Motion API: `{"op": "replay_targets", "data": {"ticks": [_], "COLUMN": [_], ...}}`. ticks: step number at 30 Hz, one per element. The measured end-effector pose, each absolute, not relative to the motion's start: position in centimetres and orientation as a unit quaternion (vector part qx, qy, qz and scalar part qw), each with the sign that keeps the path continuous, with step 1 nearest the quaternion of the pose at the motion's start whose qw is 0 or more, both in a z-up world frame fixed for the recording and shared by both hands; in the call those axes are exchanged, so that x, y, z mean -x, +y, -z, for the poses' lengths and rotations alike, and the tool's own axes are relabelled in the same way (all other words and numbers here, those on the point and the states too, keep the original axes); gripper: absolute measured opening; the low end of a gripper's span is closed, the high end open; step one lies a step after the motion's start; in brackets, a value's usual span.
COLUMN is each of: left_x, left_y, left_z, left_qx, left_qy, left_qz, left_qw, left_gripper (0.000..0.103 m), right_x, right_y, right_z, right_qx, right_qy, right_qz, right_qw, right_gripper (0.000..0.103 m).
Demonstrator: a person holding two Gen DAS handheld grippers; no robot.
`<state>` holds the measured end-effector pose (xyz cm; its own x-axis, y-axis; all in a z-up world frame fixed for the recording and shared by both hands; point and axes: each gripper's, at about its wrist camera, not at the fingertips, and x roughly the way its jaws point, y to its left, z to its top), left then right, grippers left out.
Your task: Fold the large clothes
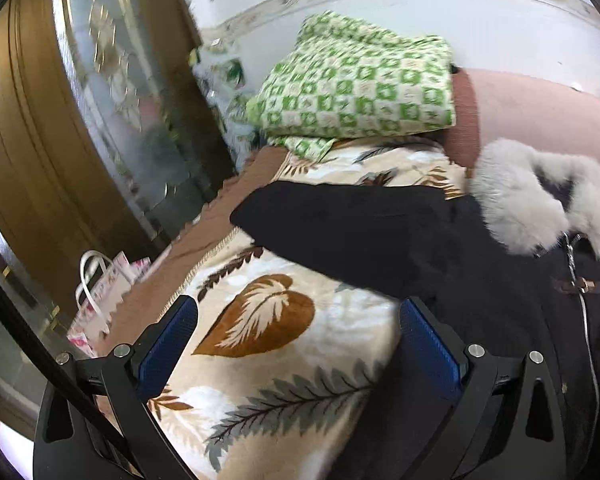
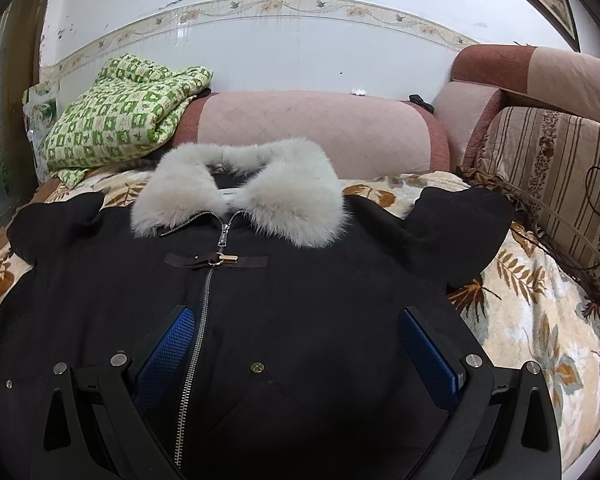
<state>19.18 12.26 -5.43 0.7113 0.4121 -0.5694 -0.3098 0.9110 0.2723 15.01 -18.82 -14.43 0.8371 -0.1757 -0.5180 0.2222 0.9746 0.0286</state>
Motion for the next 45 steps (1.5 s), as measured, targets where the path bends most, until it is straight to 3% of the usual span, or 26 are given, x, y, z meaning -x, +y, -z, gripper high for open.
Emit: {"op": "replay_targets", "data": {"ticks": [4,7,9,11,17,26,34,38,41,43,44,45], "left_x": [-22.2,-25.4,-27.3,-29.1,-33.0,-39.7,-43.8,-44.5,-45.4,-45.9,-45.9,-45.8], "left_y": [15.7,19.6,22.0,25.3,33.7,39.1,40.0,39.6,38.8,37.9,37.5,37.0], "left_z": [5.7,5.8,6.1,6.5,9.3,14.3,17.0,16.9,16.8,16.2,16.0,15.4], "left_qx": [-0.028,0.009,0.040,0.094,0.253,0.355,0.403,0.391,0.365,0.331,0.326,0.321], "left_qy": [0.365,0.404,0.424,0.438,0.434,0.427,0.416,0.410,0.418,0.439,0.445,0.446], "left_qz": [-0.192,-0.201,-0.201,-0.207,-0.224,-0.196,-0.151,-0.154,-0.172,-0.198,-0.203,-0.205], "left_qw": [0.910,0.892,0.882,0.870,0.835,0.808,0.801,0.810,0.814,0.812,0.809,0.810], "left_gripper": [0.101,0.086,0.067,0.063,0.065,0.065,0.067,0.075,0.075,0.046,0.027,0.017], "right_x": [-15.2,-15.5,-15.8,-16.1,-16.9,-18.4,-19.5,-19.7,-19.7,-19.7,-19.8,-19.8], "right_y": [-19.2,-19.4,-19.4,-19.4,-19.1,-18.6,-18.4,-18.4,-18.3,-18.1,-18.0,-18.0], "right_z": [14.6,15.0,15.4,15.7,16.8,18.5,19.9,20.1,20.2,20.3,20.3,20.3], "right_qx": [-0.050,-0.055,-0.055,-0.055,-0.040,-0.022,-0.014,-0.012,-0.007,-0.003,-0.001,0.000], "right_qy": [0.273,0.286,0.294,0.302,0.324,0.362,0.391,0.395,0.398,0.400,0.401,0.401], "right_qz": [0.103,0.098,0.097,0.095,0.092,0.087,0.083,0.081,0.084,0.086,0.086,0.087], "right_qw": [0.955,0.952,0.949,0.947,0.941,0.928,0.917,0.915,0.914,0.912,0.912,0.912], "right_gripper": [0.102,0.102,0.102,0.102,0.102,0.102,0.102,0.102,0.102,0.102,0.102,0.102]}}
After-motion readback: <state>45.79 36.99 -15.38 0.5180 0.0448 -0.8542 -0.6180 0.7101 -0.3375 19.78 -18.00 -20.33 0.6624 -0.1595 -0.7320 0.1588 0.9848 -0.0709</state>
